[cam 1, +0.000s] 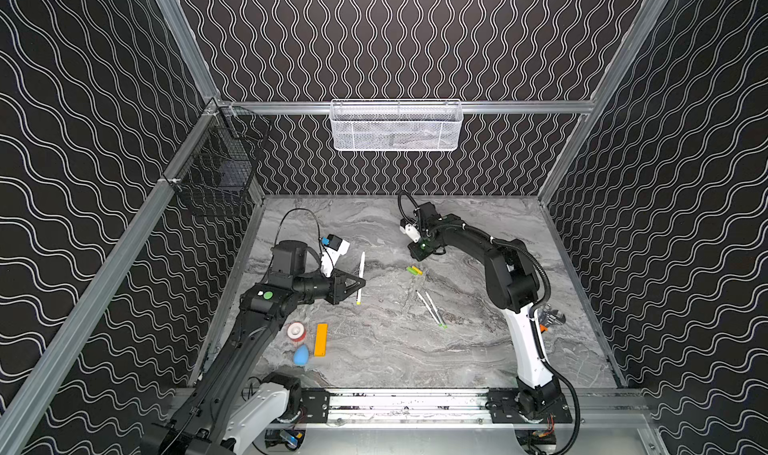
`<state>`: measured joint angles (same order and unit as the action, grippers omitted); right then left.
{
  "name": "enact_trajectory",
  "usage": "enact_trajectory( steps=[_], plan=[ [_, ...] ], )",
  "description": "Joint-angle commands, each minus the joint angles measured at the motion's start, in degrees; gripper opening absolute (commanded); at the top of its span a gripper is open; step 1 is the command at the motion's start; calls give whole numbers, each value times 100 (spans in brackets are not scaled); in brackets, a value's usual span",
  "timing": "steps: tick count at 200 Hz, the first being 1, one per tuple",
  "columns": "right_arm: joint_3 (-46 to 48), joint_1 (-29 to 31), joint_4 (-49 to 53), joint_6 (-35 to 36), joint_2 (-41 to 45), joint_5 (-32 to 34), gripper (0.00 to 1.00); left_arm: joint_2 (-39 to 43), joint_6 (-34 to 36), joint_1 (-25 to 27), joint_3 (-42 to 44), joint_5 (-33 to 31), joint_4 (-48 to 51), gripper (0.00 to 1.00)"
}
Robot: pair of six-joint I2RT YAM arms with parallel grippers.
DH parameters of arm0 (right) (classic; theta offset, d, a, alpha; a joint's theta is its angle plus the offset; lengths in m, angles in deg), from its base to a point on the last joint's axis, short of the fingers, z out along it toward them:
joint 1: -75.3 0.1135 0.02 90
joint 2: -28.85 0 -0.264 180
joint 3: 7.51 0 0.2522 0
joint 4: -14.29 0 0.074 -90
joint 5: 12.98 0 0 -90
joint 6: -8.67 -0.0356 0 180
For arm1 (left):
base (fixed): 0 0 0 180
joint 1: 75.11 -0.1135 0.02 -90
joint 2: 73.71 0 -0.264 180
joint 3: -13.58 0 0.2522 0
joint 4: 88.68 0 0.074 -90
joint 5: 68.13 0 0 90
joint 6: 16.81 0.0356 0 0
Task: Insert the pens into the pen caps
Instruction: 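Lift the green cap with the right gripper toward the marker in the left gripper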
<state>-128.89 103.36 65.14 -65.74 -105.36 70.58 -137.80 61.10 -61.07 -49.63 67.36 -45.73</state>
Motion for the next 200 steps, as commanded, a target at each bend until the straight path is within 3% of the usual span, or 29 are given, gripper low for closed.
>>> enact_trajectory(
  steps=[1,36,65,90,125,165,200],
  plan=[
    [-216,-10,595,-62,-215,-42,18,-55,-54,-7,-12,9,-194,0],
    [-356,-28,599,-285,-166,-225,12,-47,-329,-9,86,84,-435,0],
    [-18,-97,100,-610,446,-712,11,-66,-788,16,305,229,-976,0],
    [743,-257,-844,-1135,1397,-1600,10,-201,-1150,182,411,263,-1459,0],
    [2009,-482,-2470,-2220,2882,-2566,10,-526,-1314,905,350,-50,-1879,0],
    [3048,-503,-3700,-3237,4057,-3308,12,-1112,-1882,1372,553,94,-3274,0],
    [3885,-486,-4569,-3838,4878,-3618,12,-1684,-1921,1548,456,372,-3878,0]
  ],
)
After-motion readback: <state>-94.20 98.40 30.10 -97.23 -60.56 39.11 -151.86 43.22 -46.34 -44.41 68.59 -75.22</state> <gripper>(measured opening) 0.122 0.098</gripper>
